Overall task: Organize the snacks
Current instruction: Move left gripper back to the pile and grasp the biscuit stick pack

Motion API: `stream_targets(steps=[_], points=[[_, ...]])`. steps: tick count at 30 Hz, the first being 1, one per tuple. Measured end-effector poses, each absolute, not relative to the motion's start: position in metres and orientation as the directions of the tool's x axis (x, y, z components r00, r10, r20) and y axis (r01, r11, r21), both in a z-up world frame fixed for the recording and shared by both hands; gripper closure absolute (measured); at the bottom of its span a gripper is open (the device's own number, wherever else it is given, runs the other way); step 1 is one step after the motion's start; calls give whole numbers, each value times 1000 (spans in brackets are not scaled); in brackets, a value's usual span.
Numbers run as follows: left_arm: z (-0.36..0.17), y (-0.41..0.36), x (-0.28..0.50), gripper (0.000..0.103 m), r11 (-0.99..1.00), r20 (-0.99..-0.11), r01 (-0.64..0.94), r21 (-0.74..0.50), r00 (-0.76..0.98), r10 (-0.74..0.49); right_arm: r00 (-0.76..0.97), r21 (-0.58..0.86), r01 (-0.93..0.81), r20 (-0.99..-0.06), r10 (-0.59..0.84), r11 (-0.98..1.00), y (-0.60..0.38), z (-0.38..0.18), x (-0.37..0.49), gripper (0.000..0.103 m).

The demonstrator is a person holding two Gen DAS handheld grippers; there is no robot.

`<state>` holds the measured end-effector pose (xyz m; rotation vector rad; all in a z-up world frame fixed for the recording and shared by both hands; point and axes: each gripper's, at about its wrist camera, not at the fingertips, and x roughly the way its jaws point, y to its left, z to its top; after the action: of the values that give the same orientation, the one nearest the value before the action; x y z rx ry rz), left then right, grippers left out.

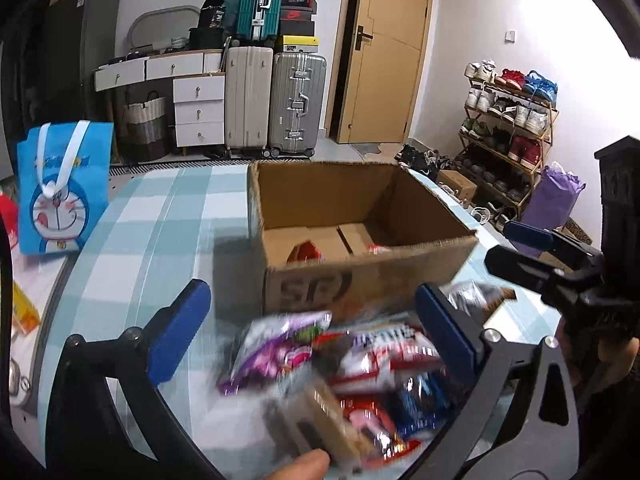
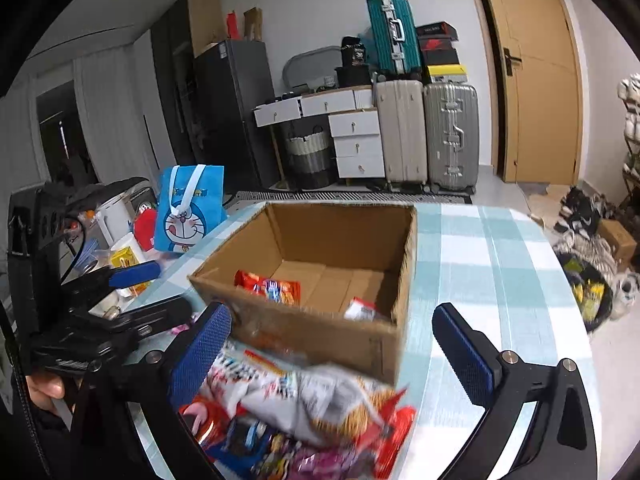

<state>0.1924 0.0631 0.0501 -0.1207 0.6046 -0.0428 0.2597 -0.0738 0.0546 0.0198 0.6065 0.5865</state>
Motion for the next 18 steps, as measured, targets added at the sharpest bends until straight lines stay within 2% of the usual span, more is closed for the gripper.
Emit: stream_targets(steps=[4, 9, 18], points=[[40, 69, 167, 1, 994, -582, -20, -106, 812, -46, 662, 204, -498, -538, 522, 843, -83, 52, 243, 0], [26, 72, 147, 1, 992, -612, -42, -119, 790, -40, 657, 200, -426, -602, 453, 882, -95, 42, 227, 0], [13, 64, 124, 1, 990, -634, -52, -131, 772, -44, 608, 192, -421, -666, 433, 887, -101, 17, 203, 0]])
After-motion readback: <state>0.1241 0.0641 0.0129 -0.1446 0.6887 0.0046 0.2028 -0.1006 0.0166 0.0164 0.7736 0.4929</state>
